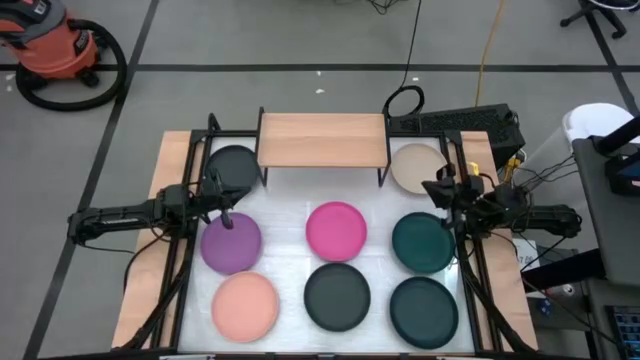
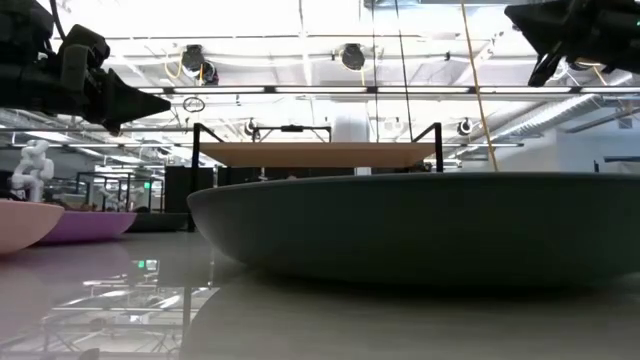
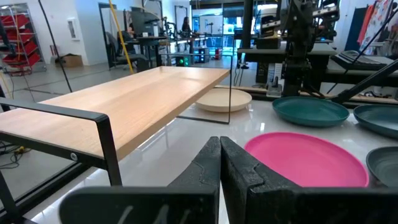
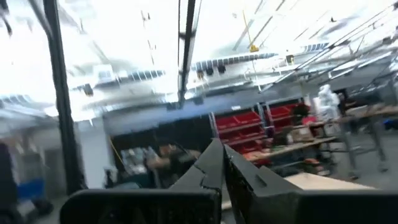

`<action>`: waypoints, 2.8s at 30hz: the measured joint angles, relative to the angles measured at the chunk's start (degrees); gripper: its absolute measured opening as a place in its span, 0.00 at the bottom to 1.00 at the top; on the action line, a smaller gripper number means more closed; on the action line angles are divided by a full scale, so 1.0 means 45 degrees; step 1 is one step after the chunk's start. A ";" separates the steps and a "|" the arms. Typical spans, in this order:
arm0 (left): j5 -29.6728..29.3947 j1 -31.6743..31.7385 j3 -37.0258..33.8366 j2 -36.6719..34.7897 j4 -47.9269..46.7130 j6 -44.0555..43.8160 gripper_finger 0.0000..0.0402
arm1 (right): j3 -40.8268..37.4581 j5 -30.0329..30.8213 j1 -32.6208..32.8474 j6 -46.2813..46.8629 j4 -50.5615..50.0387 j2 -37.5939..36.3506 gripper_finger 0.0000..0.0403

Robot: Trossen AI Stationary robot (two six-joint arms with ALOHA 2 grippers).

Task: Place and stack plates onto a shelf
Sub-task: Put the light brown plate on the shelf

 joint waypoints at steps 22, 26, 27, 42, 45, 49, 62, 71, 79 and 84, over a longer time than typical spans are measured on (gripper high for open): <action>0.0000 -0.0001 0.0003 0.0000 -0.0005 0.0000 0.01 | 0.1199 0.3746 -0.0015 -0.3888 -0.2557 0.2405 0.03; -0.0002 0.0001 -0.0001 0.0000 -0.0005 0.0000 0.01 | 0.2296 0.4097 0.0000 -0.3593 -0.4221 0.3846 0.11; 0.0000 -0.0001 -0.0001 0.0000 -0.0005 0.0000 0.01 | 0.2456 0.4105 -0.0005 -0.3464 -0.4558 0.4176 0.13; 0.0000 0.0003 0.0003 0.0000 -0.0005 0.0000 0.01 | 0.2571 0.7664 -0.0041 -0.0682 -0.7934 0.7463 0.32; 0.0000 0.0000 0.0003 0.0000 -0.0005 0.0000 0.01 | 0.2574 0.7017 -0.0428 0.0154 -0.8708 0.8124 0.32; 0.0000 0.0001 0.0001 0.0000 -0.0005 0.0000 0.01 | 0.2574 0.5414 -0.1272 0.1071 -0.9321 0.9131 0.32; 0.0000 -0.0001 0.0001 0.0000 -0.0005 0.0000 0.01 | 0.2574 0.4323 -0.2869 0.1327 -0.9696 1.1390 0.32; 0.0000 0.0002 -0.0001 0.0000 -0.0005 0.0000 0.01 | 0.2574 0.4294 -0.3505 0.1317 -0.9665 1.2585 0.30; 0.0000 0.0001 0.0001 0.0000 -0.0002 0.0000 0.01 | 0.2590 0.4359 -0.3728 0.1220 -0.9383 1.2987 0.06; 0.0000 0.0003 0.0001 0.0000 -0.0003 0.0000 0.01 | 0.2821 0.4414 -0.3725 0.1158 -0.9519 1.2384 0.03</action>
